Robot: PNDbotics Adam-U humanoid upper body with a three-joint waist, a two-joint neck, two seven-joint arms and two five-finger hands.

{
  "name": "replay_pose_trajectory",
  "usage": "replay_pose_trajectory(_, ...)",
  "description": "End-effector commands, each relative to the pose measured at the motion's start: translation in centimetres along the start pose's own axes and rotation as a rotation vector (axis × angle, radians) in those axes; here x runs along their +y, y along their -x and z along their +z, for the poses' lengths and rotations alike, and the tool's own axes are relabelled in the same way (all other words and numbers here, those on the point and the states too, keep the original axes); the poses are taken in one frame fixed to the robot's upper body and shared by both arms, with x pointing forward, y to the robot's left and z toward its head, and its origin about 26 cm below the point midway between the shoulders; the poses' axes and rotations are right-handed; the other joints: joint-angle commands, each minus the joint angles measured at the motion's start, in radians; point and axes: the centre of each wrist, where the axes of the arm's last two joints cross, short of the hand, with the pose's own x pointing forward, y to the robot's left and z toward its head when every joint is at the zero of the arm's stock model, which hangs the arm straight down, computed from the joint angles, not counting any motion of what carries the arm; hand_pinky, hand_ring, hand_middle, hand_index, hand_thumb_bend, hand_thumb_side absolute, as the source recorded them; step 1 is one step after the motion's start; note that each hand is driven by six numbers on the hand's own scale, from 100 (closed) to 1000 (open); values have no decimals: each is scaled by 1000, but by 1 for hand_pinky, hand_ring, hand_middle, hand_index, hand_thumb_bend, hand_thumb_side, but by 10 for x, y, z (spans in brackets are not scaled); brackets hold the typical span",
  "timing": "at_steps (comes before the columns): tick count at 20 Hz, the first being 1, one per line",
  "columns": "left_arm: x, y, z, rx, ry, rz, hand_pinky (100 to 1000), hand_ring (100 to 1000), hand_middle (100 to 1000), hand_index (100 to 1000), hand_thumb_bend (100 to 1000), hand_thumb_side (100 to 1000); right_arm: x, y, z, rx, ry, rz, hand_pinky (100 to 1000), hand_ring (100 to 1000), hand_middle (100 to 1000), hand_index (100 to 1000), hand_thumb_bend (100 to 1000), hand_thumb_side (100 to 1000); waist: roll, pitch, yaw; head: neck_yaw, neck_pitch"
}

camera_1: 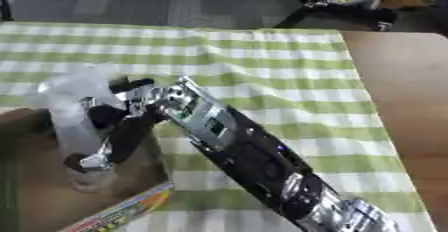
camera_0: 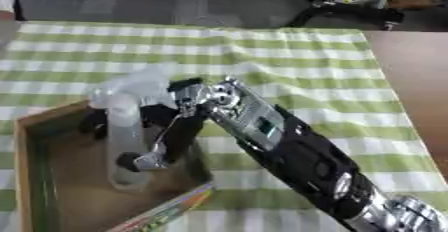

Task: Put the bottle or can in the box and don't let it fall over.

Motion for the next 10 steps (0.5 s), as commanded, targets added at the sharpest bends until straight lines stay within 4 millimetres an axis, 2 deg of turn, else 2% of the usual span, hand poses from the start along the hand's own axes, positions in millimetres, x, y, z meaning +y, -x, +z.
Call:
replay_pose_trajectory(1,0,-8,-6,-32,19,-4,932,830,921,830,100,773,-13,-11,1,11,-12,67,1000,1000,1000,1000,100,100,3,-21,5,-10,-6)
replay_pose_trajectory(10,1,-9,-5,-28,16,-4,933,831,922,831,100,777,-12,1,5,36,-2,43,1000,1000,1000,1000,100,100,-4,-24,2,-3,-12)
